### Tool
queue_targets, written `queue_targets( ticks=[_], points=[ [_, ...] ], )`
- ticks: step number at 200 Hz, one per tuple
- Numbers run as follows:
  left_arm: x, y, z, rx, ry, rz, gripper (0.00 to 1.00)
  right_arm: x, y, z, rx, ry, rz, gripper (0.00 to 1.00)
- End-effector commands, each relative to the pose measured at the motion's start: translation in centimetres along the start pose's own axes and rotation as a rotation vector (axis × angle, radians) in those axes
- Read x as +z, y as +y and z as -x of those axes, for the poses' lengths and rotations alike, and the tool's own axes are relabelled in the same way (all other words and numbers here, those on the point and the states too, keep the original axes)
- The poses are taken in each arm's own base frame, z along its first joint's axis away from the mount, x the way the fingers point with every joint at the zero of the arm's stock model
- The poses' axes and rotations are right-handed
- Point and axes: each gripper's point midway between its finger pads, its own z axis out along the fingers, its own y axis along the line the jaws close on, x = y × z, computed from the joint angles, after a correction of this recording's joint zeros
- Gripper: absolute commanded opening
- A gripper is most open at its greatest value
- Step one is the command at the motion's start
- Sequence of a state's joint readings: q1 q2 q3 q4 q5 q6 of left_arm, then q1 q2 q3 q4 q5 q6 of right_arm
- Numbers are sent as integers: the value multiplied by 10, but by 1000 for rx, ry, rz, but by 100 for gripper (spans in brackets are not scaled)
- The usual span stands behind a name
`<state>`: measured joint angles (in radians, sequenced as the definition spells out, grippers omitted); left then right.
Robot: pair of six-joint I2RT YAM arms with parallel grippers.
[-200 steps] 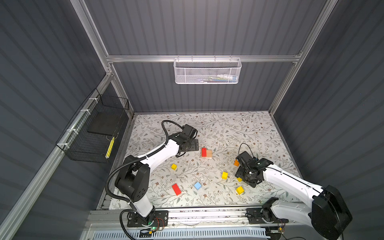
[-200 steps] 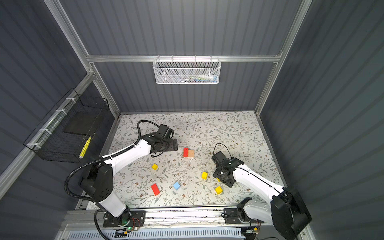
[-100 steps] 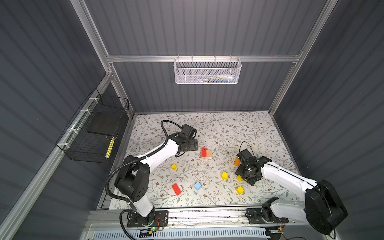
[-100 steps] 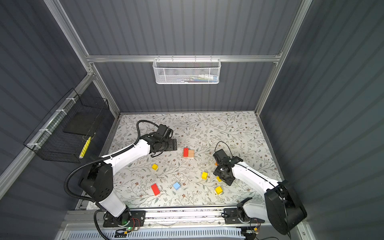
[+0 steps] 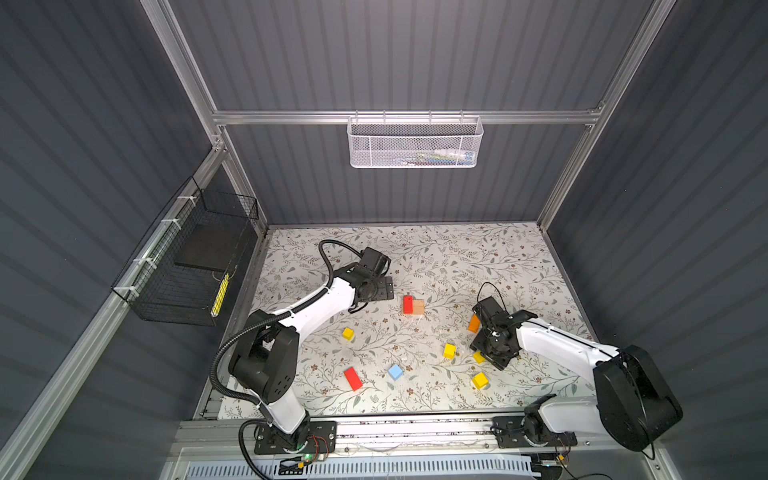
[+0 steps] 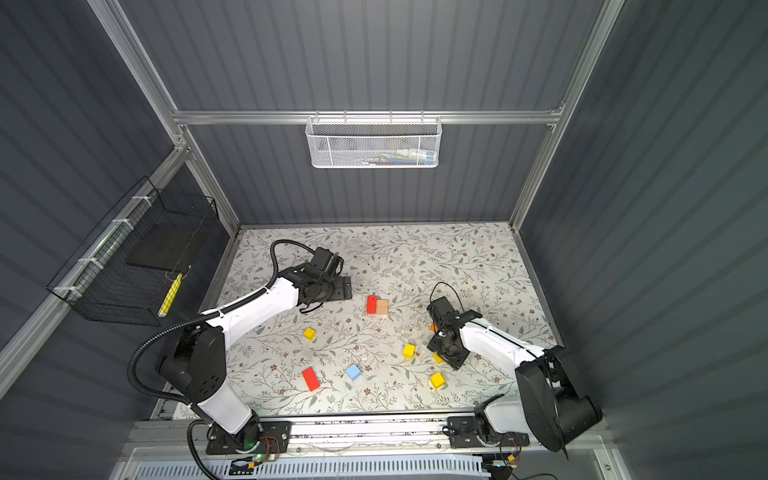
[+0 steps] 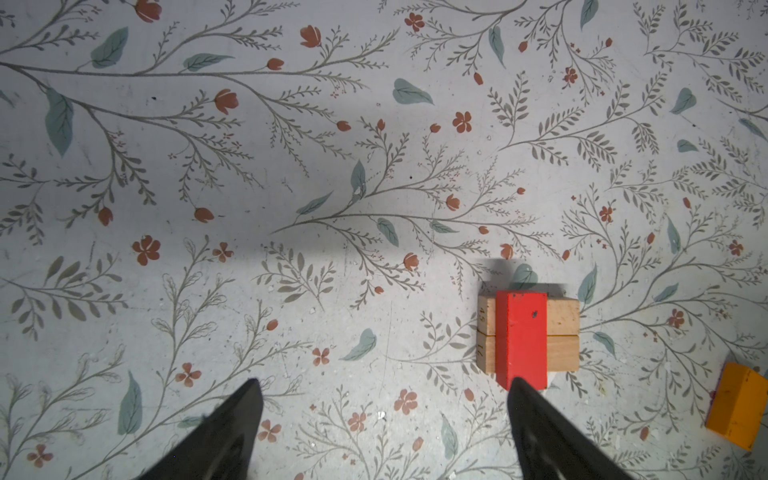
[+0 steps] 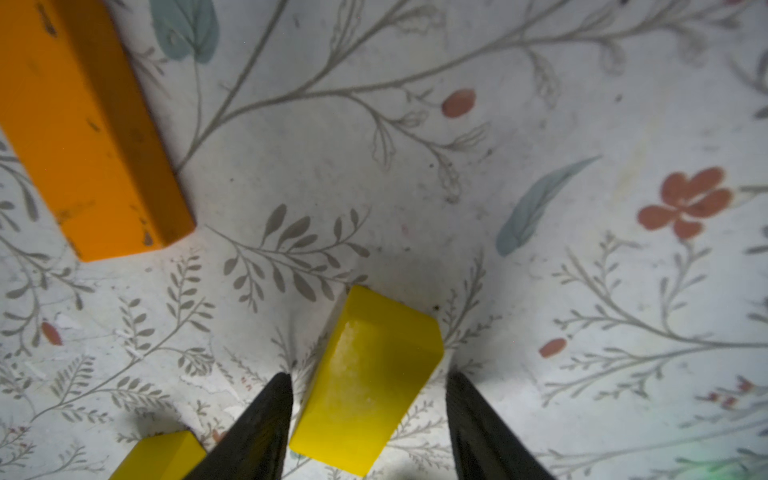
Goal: Build the wood block tower
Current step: 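Lower the right gripper and close it on the long yellow block, then lift the yellow block and carry it over the wooden stack with the right gripper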
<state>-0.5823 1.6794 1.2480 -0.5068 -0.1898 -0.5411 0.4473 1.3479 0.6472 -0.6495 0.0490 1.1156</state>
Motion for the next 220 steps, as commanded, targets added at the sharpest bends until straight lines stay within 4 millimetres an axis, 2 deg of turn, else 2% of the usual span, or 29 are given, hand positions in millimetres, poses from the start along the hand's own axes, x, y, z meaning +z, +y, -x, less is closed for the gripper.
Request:
queue_targets(
  ticks=[1, 53, 110, 162, 220],
  points=[
    [-4, 2, -1, 12, -2, -8, 92, -1, 3, 1, -7, 8, 0, 57],
    [-5, 5, -1, 1, -4, -9, 92, 2, 4, -1, -17, 24, 2, 48],
    [-5, 5, -1, -1, -4, -13, 92, -2, 7, 1, -57, 18, 4, 34],
    [-5, 2, 1, 5, 1, -21, 91, -27, 15, 14, -175, -15, -14, 24],
    [-6, -8, 3, 7, 5, -69, 83, -66, 57, 32, -314, -88, 53, 21]
  ],
)
